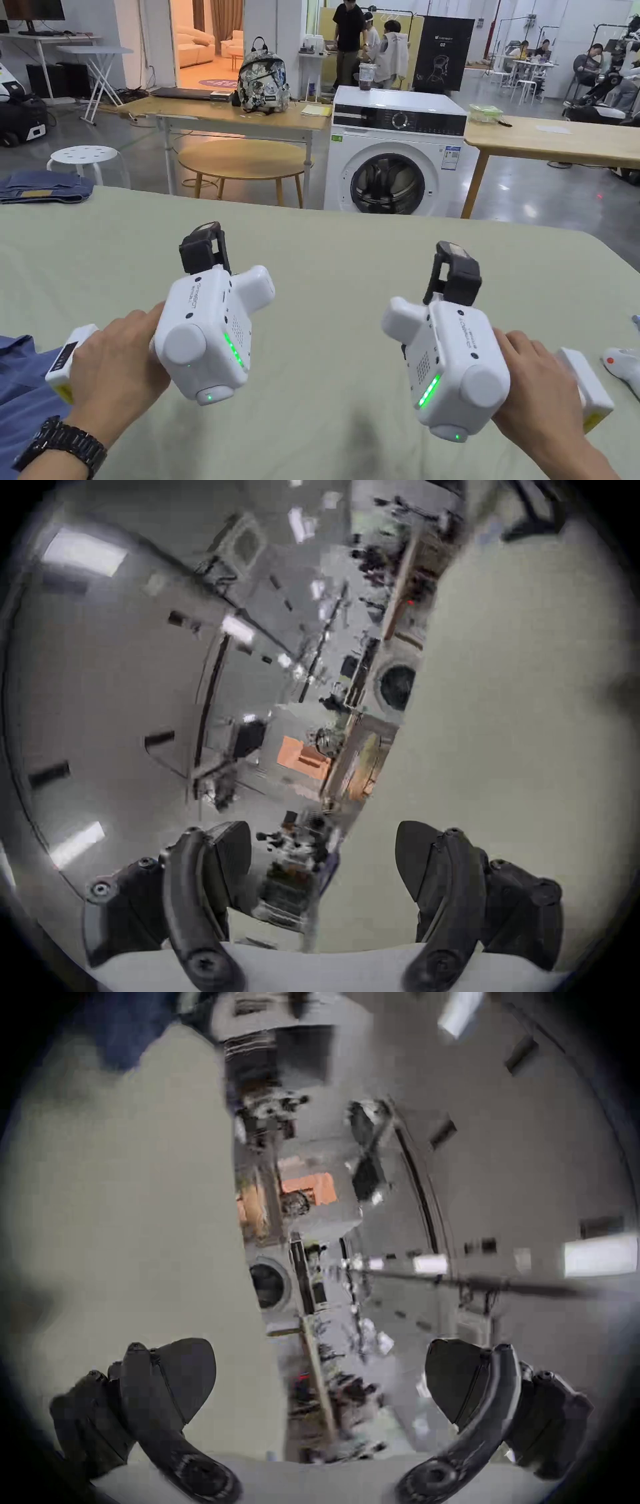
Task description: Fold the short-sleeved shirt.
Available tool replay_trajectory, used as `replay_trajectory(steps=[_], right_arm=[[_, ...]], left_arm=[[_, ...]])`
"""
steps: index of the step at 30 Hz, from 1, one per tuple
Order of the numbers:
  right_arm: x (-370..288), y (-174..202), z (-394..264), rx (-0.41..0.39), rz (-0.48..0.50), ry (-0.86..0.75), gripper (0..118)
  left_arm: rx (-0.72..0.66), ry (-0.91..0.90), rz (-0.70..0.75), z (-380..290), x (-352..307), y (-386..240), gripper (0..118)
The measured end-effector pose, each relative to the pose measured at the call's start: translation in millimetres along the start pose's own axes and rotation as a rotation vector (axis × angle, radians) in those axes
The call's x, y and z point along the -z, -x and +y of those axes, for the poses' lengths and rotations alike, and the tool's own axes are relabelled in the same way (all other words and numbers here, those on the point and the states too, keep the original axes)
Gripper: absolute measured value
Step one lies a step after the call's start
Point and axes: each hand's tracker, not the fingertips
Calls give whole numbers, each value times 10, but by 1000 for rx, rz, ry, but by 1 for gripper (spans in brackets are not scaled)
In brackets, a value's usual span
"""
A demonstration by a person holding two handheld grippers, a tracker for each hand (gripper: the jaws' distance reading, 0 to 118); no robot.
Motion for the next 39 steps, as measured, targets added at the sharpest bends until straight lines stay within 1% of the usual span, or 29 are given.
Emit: replay_trajectory(steps=[1,2,3,4,6,7,8,9,10,12,13,15,16,18,20,24,26,28,30,34,35,36,37,38,39], right_arm=[[-6,5,-15,7,2,4,118],[-2,-8,-31,39,8,14,118],[-6,-22,-26,96,15,44,118],[-11,-49,-20,171,27,71,118],[90,-89,-68,375,63,143,118],[112,-139,-87,513,85,181,118],[126,-182,-109,625,103,212,118],[163,-221,-152,774,121,250,118],[195,-245,-203,895,131,275,118],[210,-300,-294,1139,145,316,118],[215,-320,-343,1247,158,324,118],[224,-306,-432,1412,159,320,118],[226,-307,-465,1462,144,330,118],[135,-377,-474,1521,95,344,118],[121,-391,-514,1554,76,350,118],[116,-345,-507,1534,67,365,118],[39,-361,-428,1473,68,349,118],[21,-361,-386,1432,65,342,118],[66,-325,-374,1422,75,342,118],[82,-305,-372,1424,66,346,118],[78,-305,-370,1424,63,345,115],[70,-304,-363,1416,50,348,104],[54,-300,-350,1404,33,347,89],[41,-296,-339,1400,23,347,74],[44,-300,-344,1402,27,347,54]], left_arm=[[-24,5,-8,-10,-16,-4,87],[-44,9,-12,-12,-29,3,87],[-115,30,-24,-123,119,-10,87],[-227,55,-57,-145,134,31,87],[-445,94,-104,-195,165,117,87],[-586,114,-125,-191,78,205,87],[-699,127,-136,-224,81,246,87],[-864,123,-166,-297,80,297,87],[-993,128,-186,-355,85,337,87],[-1199,131,-209,-461,107,400,86],[-1283,130,-204,-504,105,412,86],[-1410,122,-204,-613,197,400,86],[-1452,114,-193,-642,200,411,86],[-1469,105,-178,-665,195,415,86],[-1439,100,-177,-652,225,385,86],[-1346,48,-186,-562,167,374,86],[-1294,44,-171,-492,138,381,86],[-1269,31,-179,-425,83,388,86],[-1250,20,-173,-381,68,400,86],[-1231,29,-177,-283,34,436,86],[-1230,31,-179,-278,24,440,86],[-1228,25,-187,-281,17,442,81],[-1225,20,-184,-274,4,442,72],[-1222,15,-178,-263,-10,444,59],[-1214,13,-174,-255,-24,450,42]])
